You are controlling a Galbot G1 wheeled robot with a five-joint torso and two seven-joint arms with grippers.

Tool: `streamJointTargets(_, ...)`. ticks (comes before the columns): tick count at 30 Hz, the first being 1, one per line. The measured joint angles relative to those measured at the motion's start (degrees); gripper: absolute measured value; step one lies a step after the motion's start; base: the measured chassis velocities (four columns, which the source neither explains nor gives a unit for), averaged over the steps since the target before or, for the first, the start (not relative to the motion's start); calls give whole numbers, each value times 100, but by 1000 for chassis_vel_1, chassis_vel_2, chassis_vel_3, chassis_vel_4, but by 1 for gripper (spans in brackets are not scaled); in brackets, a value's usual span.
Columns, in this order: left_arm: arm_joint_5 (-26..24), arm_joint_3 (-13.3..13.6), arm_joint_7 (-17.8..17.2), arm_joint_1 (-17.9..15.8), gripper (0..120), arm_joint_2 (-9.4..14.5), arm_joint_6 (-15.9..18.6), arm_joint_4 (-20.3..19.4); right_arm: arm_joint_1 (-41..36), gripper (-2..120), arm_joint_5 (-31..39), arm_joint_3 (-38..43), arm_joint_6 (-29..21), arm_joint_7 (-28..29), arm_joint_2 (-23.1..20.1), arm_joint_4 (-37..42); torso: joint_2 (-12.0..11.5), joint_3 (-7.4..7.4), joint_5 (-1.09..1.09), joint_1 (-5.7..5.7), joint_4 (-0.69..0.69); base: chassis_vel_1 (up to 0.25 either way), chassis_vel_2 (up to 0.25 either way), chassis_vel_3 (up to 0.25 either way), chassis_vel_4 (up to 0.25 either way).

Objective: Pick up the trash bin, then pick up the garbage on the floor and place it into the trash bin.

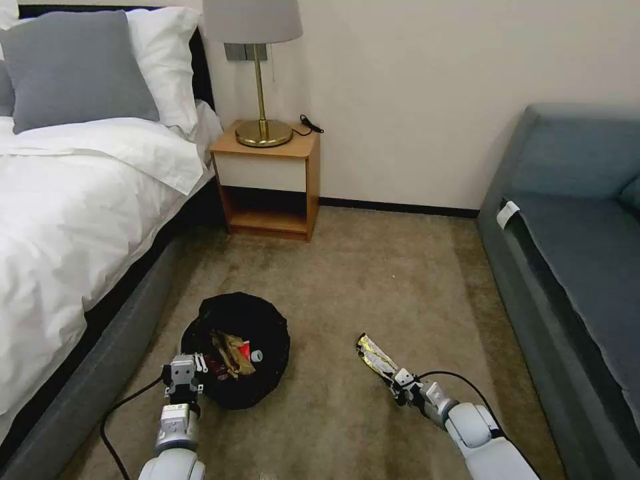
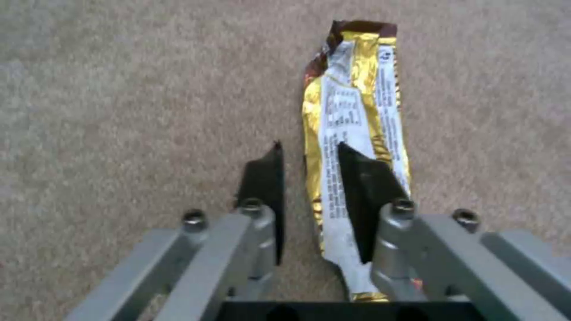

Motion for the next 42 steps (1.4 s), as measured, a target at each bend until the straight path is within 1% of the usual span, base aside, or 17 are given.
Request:
streamJointTargets(1,0,0,0,0,4,0,0,0,0,25,0,0,0,0,0,0,0,0,0,0,0,0,0,0,0)
streamJointTargets(2,2,0,0,4,4,-2,0,-5,2,32,9,-3,-6,-7,-18,7,0,0,0,0,0,0,0,0,0)
streamJointTargets(3,2,0,0,4,4,-2,0,-5,2,32,9,-3,-6,-7,-18,7,0,0,0,0,0,0,0,0,0)
streamJointTargets(5,6,0,0,11,4,-6,0,-20,11,42,17,-5,-7,-34,-42,7,0,0,0,0,0,0,0,0,0)
streamJointTargets(7,6,0,0,11,4,-7,0,-21,12,43,17,-5,-6,-40,-46,7,0,0,0,0,0,0,0,0,0)
streamJointTargets(10,19,8,-2,21,4,-17,0,-25,43,61,1,-3,-5,-93,-66,-78,0,0,0,0,0,0,0,0,0)
streamJointTargets(11,19,8,-2,21,4,-17,0,-25,43,61,1,-3,-5,-93,-66,-78,0,0,0,0,0,0,0,0,0)
streamJointTargets(13,36,18,-2,23,4,-28,6,-36,83,71,-10,10,-5,-129,-76,-149,0,0,0,0,0,0,0,0,0)
streamJointTargets(14,36,18,-2,23,4,-28,6,-36,83,71,-10,10,-5,-129,-76,-149,0,0,0,0,0,0,0,0,0)
streamJointTargets(17,82,29,-3,34,4,-35,18,-46,174,87,6,121,-5,-222,-73,-250,0,0,0,0,0,0,0,0,0)
streamJointTargets(22,89,32,-13,64,4,-41,18,-62,245,92,30,177,-9,-273,-67,-364,0,0,0,0,0,0,0,0,0)
streamJointTargets(31,96,40,-34,118,4,-98,7,-106,309,93,6,203,-9,-389,-33,-553,0,0,0,0,0,0,0,0,0)
streamJointTargets(33,107,42,-35,125,4,-108,6,-116,358,95,1,202,-7,-402,-19,-621,0,0,0,0,0,0,0,0,0)
streamJointTargets(42,139,50,-39,138,4,-121,-6,-111,488,96,-2,235,21,-451,-23,-870,0,0,0,0,0,0,0,0,0)
